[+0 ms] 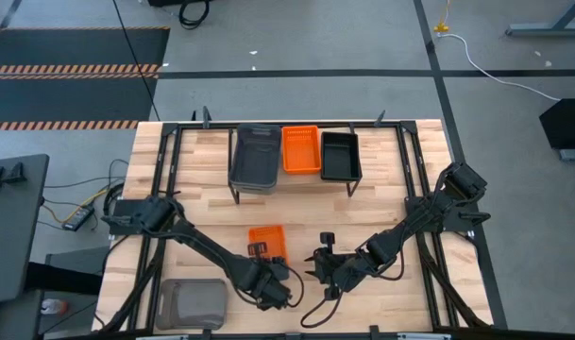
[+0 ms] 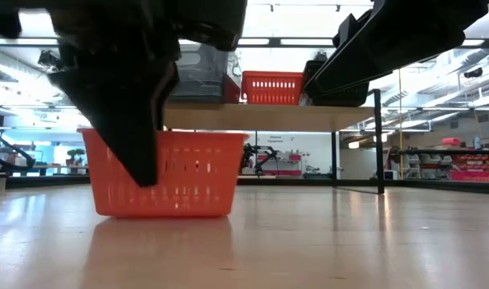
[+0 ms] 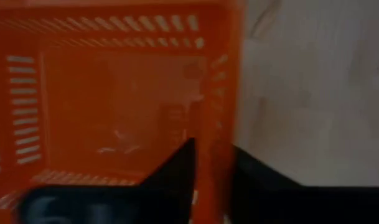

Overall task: Stack baskets on shelf by color
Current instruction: Stack the orange bin on the stacked orange bins on the shelf

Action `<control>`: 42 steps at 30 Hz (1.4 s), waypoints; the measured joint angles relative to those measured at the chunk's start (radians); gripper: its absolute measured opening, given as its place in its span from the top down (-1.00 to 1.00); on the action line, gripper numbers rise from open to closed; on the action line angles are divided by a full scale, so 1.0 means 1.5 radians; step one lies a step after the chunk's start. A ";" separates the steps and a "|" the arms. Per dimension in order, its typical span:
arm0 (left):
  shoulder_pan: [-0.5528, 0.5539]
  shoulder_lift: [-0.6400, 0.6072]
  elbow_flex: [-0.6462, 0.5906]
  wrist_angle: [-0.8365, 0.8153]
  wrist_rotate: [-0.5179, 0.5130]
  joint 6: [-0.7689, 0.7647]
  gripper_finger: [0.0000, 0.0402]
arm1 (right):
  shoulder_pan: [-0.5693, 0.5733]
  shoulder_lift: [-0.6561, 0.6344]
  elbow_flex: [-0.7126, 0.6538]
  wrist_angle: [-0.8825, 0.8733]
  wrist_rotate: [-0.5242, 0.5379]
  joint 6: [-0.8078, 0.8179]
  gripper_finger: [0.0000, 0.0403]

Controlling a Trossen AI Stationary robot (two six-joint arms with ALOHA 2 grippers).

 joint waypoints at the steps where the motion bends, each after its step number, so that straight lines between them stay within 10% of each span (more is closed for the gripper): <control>1: 0.003 -0.003 0.000 0.002 0.005 0.002 0.78 | 0.000 0.000 0.000 0.000 0.000 0.000 0.26; 8: 0.013 -0.006 0.027 -0.035 0.012 0.034 0.96 | 0.005 0.000 0.000 -0.002 0.000 -0.001 0.26; 23: 0.046 -0.008 0.357 -0.291 -0.182 0.145 0.97 | 0.019 0.000 0.000 -0.001 0.000 -0.001 0.26; 42: 0.187 -0.044 0.386 -0.226 -0.160 0.411 0.96 | 0.019 0.000 0.000 0.001 0.000 0.000 0.26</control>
